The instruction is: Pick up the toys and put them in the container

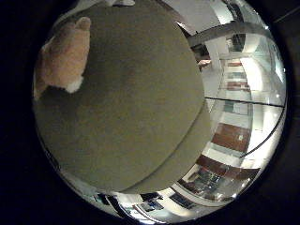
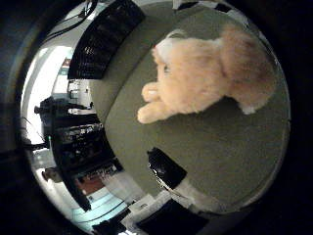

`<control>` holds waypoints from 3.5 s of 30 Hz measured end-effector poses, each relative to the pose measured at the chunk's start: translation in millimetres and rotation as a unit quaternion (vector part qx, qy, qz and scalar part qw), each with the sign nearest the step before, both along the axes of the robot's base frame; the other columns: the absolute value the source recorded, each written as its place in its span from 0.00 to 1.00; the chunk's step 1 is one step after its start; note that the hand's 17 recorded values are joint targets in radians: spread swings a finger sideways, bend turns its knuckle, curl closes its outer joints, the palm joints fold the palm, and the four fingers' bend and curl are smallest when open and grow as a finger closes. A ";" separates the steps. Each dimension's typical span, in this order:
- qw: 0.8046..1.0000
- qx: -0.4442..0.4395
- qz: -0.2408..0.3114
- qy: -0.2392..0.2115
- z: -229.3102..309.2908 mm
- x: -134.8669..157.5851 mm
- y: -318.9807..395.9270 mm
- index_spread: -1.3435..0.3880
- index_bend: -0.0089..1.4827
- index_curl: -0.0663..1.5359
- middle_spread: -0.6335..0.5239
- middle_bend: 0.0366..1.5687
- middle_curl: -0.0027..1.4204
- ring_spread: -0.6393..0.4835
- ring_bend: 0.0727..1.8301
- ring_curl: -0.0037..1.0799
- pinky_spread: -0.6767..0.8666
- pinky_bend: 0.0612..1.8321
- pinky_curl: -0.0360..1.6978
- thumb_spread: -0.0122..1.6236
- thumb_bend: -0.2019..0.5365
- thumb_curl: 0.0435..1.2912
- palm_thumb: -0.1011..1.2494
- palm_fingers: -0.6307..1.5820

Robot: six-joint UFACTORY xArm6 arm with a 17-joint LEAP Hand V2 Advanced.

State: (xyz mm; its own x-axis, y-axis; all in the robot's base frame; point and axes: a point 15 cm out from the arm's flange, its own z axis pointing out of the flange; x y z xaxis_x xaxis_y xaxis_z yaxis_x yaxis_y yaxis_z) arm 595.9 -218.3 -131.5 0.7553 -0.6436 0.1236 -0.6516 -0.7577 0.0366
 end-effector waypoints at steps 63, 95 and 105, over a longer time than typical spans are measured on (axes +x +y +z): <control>0.993 0.115 0.022 0.013 291.0 -135.0 299.4 0.67 0.82 0.53 0.45 0.86 0.52 0.37 0.71 0.75 0.32 0.79 0.43 0.71 0.25 0.42 0.80 0.79; 0.987 0.141 0.051 -0.053 283.2 -64.2 462.4 0.63 0.60 0.51 0.46 0.77 0.46 0.38 0.66 0.69 0.29 0.69 0.43 0.59 0.23 0.48 0.75 0.75; 0.979 0.153 0.036 -0.127 303.9 -25.2 444.4 0.54 0.36 0.47 0.35 0.53 0.40 0.29 0.52 0.53 0.28 0.50 0.35 0.58 0.24 0.47 0.70 0.34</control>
State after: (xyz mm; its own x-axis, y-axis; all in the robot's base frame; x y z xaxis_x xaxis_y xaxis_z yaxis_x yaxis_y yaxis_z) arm 570.6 226.1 172.4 0.7703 -0.6257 0.1234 -0.5541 -0.7524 -0.3560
